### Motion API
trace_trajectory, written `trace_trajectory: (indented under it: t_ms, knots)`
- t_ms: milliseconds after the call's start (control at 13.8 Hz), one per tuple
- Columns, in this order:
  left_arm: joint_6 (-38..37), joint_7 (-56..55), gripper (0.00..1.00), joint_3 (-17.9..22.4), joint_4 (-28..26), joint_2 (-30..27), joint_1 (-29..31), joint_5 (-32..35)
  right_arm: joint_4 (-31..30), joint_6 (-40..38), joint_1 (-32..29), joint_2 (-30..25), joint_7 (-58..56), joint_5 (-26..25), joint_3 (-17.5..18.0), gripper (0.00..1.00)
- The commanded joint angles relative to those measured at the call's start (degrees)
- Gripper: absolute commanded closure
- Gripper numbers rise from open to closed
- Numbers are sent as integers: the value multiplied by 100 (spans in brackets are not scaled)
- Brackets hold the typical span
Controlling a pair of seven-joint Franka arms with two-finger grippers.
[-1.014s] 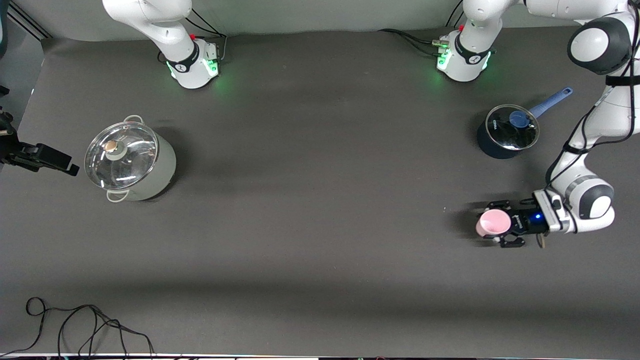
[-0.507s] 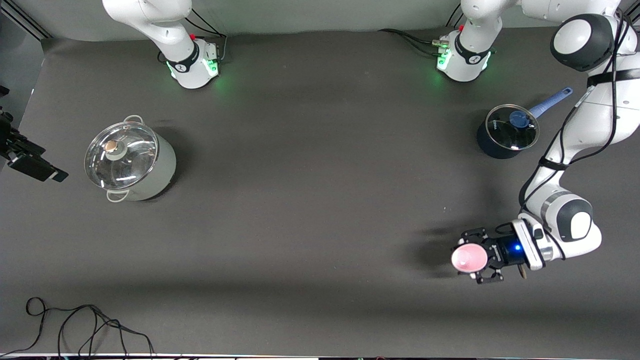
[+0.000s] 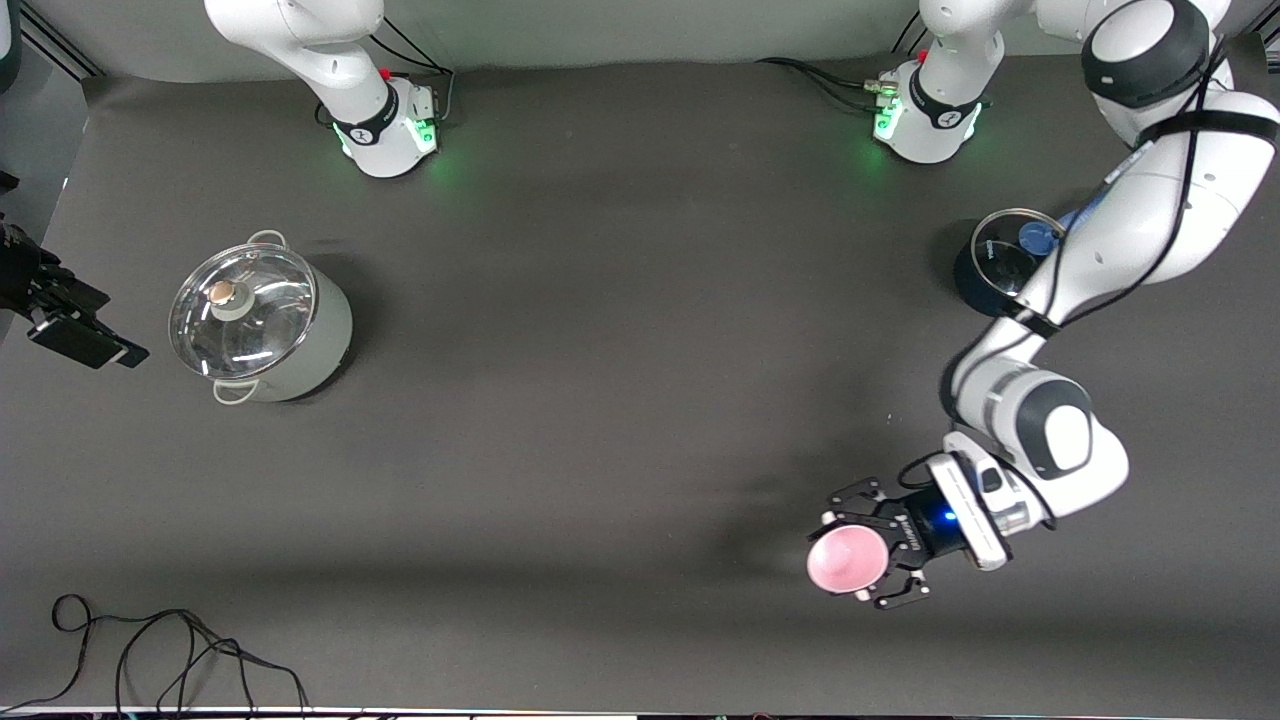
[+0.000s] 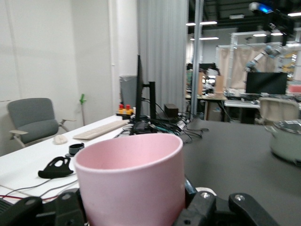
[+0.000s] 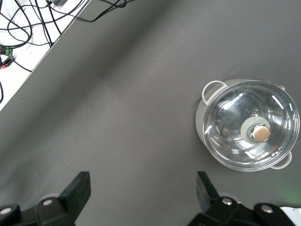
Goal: Transfer pink cup from left to right arm
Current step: 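Lift the pink cup with the left gripper toward the table middle, then carry the cup with the left gripper while the right gripper reaches it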
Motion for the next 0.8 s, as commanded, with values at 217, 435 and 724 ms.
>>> trace_trajectory:
  t_ms: [217,435,724]
  knots:
    - [2648,-1517,100,-693,836,-278,-1442,-9,128,-63,0,91,68,57,-15,1]
    - [3658,-1650,100,-658,1381,-305,-2373,-9,163,-71,-9,91,60,74,-15,1]
    - [4346,-1686,100,-641,1681,-305,-3140,-1,207,-80,26,83,121,320,3,1]
